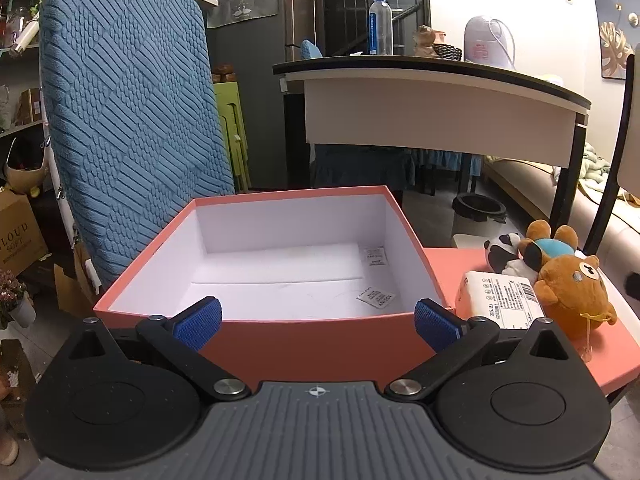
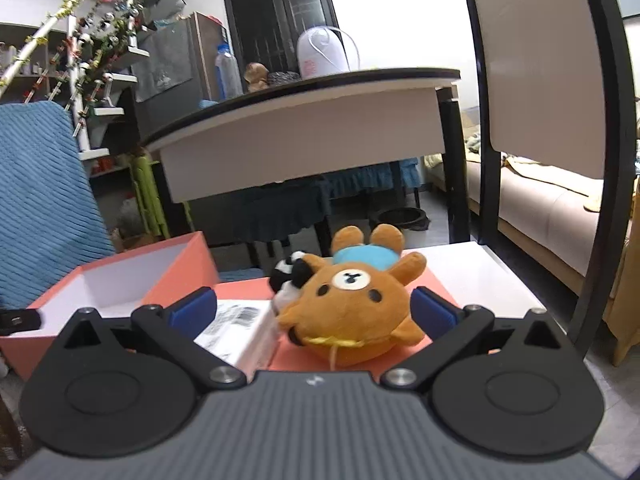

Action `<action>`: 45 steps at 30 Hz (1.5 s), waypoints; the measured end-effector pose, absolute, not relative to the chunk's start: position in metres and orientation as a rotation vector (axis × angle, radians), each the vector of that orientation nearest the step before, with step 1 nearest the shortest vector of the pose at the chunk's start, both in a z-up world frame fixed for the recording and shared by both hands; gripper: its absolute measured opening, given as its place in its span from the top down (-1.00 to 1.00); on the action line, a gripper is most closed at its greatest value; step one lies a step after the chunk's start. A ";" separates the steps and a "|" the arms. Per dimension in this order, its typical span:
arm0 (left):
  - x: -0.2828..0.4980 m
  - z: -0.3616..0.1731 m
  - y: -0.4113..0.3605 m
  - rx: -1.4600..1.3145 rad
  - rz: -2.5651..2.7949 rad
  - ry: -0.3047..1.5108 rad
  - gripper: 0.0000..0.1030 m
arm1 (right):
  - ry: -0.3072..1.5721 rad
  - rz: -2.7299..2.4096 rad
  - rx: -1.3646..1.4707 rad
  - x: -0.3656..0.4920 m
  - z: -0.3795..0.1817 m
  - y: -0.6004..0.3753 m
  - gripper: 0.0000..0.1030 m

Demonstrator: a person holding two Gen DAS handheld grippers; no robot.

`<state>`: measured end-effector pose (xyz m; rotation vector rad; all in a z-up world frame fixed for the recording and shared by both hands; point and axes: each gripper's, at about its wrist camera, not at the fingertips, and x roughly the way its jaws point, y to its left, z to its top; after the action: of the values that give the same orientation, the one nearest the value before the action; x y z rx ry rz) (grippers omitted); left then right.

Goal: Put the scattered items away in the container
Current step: 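Grasp the brown teddy bear with the right gripper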

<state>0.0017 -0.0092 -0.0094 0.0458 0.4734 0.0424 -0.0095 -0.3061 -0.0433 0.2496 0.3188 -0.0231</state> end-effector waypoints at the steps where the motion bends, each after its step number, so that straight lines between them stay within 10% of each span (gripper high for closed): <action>1: 0.002 -0.010 -0.009 0.047 0.042 0.474 -1.00 | 0.327 -0.025 0.256 -0.001 -0.046 -0.309 -1.00; 25: 0.004 -0.010 -0.017 0.059 0.033 0.499 -1.00 | 0.522 -0.013 0.193 0.132 -0.106 -0.336 -0.99; 32: -0.003 -0.010 -0.014 0.049 0.031 0.496 -1.00 | 0.503 -0.007 0.226 0.123 -0.099 -0.336 -0.39; 45: -0.012 -0.008 0.002 0.019 0.040 0.479 -1.00 | 0.401 0.033 0.235 0.107 -0.047 -0.327 -0.36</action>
<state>-0.0115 0.0018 -0.0081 0.0186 0.4793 0.0398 0.1070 -0.3266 -0.0466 0.2347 0.4009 0.0334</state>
